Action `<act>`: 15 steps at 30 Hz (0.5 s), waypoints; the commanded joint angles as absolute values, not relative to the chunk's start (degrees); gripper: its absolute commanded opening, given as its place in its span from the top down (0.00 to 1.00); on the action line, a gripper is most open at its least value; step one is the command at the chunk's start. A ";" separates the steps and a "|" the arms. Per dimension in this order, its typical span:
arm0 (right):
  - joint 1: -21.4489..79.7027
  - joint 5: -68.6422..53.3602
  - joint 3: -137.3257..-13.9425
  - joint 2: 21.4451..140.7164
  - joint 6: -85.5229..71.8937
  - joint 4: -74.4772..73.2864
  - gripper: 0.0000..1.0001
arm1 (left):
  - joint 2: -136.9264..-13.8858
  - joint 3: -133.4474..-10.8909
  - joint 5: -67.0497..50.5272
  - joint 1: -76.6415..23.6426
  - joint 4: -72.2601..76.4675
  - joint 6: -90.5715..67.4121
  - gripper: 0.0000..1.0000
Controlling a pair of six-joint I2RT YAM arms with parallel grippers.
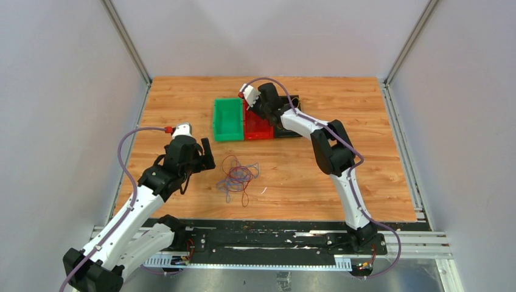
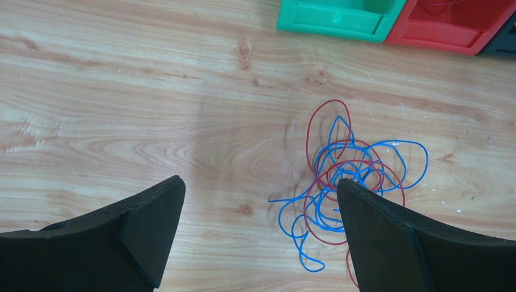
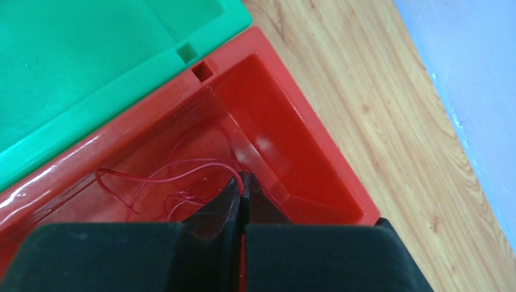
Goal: Untangle the cables
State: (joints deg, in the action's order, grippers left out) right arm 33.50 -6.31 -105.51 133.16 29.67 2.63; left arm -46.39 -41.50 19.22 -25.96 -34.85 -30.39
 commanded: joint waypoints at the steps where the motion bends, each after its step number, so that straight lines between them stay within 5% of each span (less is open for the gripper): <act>1: 34.28 -5.30 -107.05 134.89 30.52 1.24 1.00 | -45.91 -40.92 19.24 -26.10 -34.89 -30.30 0.00; 8: 34.28 -6.22 -107.35 135.12 30.32 0.86 1.00 | -46.10 -40.87 19.25 -26.09 -34.81 -30.22 0.00; 15: 34.30 -7.50 -107.72 132.81 28.94 0.26 0.90 | -45.54 -40.78 19.31 -26.10 -34.95 -30.29 0.00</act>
State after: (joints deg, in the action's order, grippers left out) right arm 33.50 -6.15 -105.60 134.04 29.63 1.80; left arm -46.35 -41.34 19.14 -25.96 -34.87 -30.41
